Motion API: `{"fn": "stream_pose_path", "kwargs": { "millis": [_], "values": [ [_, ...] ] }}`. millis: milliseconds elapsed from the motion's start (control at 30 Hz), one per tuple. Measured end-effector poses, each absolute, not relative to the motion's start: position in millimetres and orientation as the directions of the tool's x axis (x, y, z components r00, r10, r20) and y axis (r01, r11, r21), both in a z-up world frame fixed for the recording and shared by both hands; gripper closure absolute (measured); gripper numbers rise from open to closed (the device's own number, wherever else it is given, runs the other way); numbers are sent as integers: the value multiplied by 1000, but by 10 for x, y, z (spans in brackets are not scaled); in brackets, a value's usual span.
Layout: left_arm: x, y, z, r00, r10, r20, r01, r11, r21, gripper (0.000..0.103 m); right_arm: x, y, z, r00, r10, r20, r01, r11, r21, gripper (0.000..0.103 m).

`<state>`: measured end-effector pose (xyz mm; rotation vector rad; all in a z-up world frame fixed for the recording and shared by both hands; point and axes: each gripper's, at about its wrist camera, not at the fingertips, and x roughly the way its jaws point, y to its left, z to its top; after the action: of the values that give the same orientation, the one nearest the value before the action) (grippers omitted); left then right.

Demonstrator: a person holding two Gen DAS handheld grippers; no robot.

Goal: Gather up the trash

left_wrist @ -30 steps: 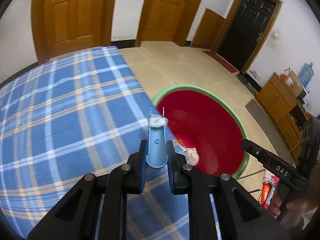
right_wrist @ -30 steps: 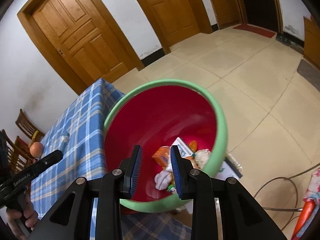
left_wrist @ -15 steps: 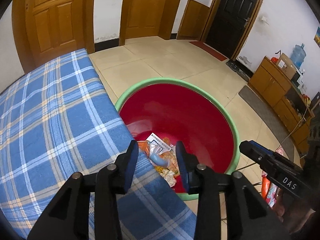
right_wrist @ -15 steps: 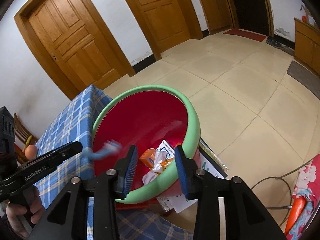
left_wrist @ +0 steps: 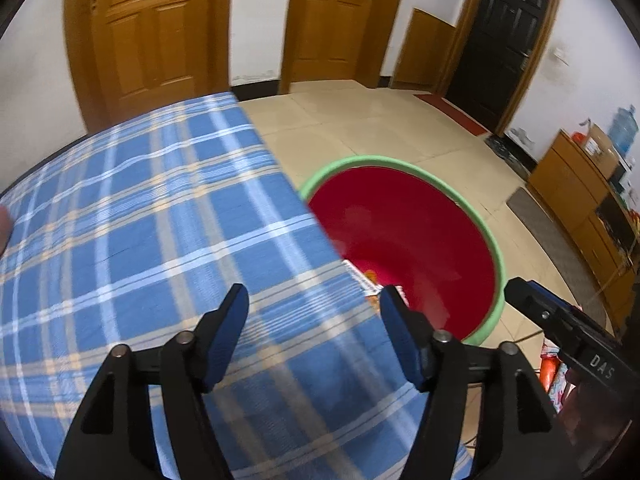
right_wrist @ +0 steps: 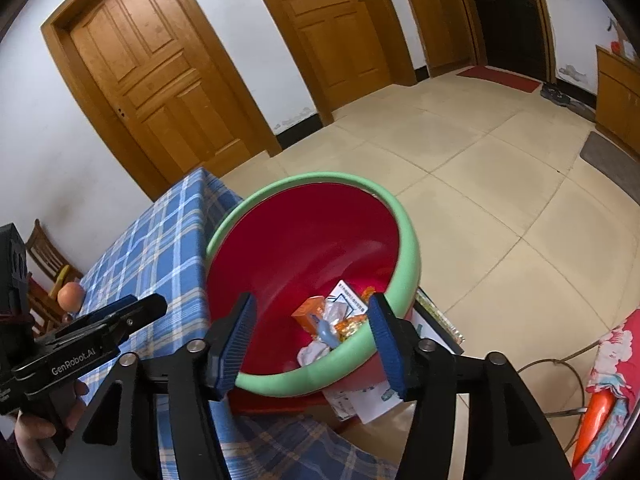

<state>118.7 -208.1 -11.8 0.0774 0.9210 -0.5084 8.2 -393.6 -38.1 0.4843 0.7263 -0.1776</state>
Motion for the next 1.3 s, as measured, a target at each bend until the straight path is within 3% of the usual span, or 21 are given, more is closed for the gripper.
{"fn": "stream_pose_path", "kwargs": {
  "millis": [167,400,767,1300],
  "values": [
    [1126,-1799,-74,542,-339,-769,394,911,-124,27,95,-3746,-359,742,35,-670,289,884,367,29],
    [999,-1376,0,594,-285,-752,308,944,-114,20,77,-3363,-265,764,62,-642,231,903,363,24],
    [732,-826,119,662,-179,-728,186,980,-71,16,34,-2798,-159,772,100,-628,137,938,317,23],
    [280,-260,330,728,-127,-674,74,991,-107,16,-221,-2203,53,805,143,-576,9,968,253,22]
  ]
}}
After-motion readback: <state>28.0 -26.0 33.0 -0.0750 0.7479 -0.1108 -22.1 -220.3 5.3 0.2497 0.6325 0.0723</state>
